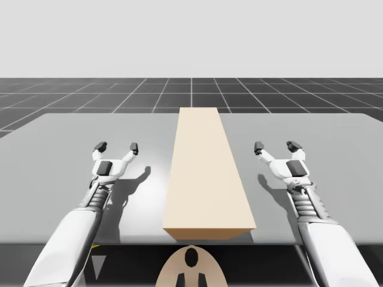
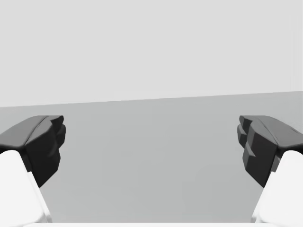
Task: Retrieve the object from inside the box.
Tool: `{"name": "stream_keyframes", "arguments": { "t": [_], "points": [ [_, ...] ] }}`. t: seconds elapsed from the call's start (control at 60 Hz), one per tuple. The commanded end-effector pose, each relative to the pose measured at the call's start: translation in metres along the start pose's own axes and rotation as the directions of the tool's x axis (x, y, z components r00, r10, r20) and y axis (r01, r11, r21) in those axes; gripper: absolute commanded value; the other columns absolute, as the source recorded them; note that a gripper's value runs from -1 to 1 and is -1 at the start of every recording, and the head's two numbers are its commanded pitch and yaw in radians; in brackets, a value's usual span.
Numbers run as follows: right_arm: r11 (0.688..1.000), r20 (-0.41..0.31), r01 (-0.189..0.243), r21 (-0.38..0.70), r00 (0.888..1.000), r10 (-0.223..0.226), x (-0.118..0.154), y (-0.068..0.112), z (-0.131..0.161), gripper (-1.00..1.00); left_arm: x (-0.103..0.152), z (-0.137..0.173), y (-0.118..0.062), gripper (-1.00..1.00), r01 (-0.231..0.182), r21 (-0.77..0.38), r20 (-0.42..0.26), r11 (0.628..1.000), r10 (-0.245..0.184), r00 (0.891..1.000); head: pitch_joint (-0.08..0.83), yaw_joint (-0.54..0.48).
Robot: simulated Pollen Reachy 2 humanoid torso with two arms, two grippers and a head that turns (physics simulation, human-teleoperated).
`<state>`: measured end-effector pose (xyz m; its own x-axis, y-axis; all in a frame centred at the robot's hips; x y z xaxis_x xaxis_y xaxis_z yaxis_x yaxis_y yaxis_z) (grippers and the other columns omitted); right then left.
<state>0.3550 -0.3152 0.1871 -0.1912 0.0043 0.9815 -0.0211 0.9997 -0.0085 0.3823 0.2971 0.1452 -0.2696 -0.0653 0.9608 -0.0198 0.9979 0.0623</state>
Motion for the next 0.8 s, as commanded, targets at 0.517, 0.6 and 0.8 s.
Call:
{"name": "stream_keyframes", "arguments": {
  "t": [0.517,0.6,0.8],
  "points": [
    [0.906,-0.016,-0.007,0.424,1.0,0.015,-0.017,0.033,0.014,-1.0,-0.008,0.016,-0.028,-1.0,-0.008,-0.381,-0.115,0.924,-0.039,0.993,0.005,-0.02],
    [0.867,0.018,-0.021,0.497,1.0,0.014,-0.016,0.04,0.019,-1.0,-0.005,0.024,-0.034,-1.0,-0.003,-0.459,-0.099,0.888,-0.047,0.994,0.004,-0.02],
    [0.769,0.076,-0.041,0.638,0.997,-0.01,-0.01,0.057,0.033,-1.0,0.004,0.045,-0.05,-1.0,-0.001,-0.639,-0.046,0.769,-0.037,0.998,0.006,-0.02]
  ]
}}
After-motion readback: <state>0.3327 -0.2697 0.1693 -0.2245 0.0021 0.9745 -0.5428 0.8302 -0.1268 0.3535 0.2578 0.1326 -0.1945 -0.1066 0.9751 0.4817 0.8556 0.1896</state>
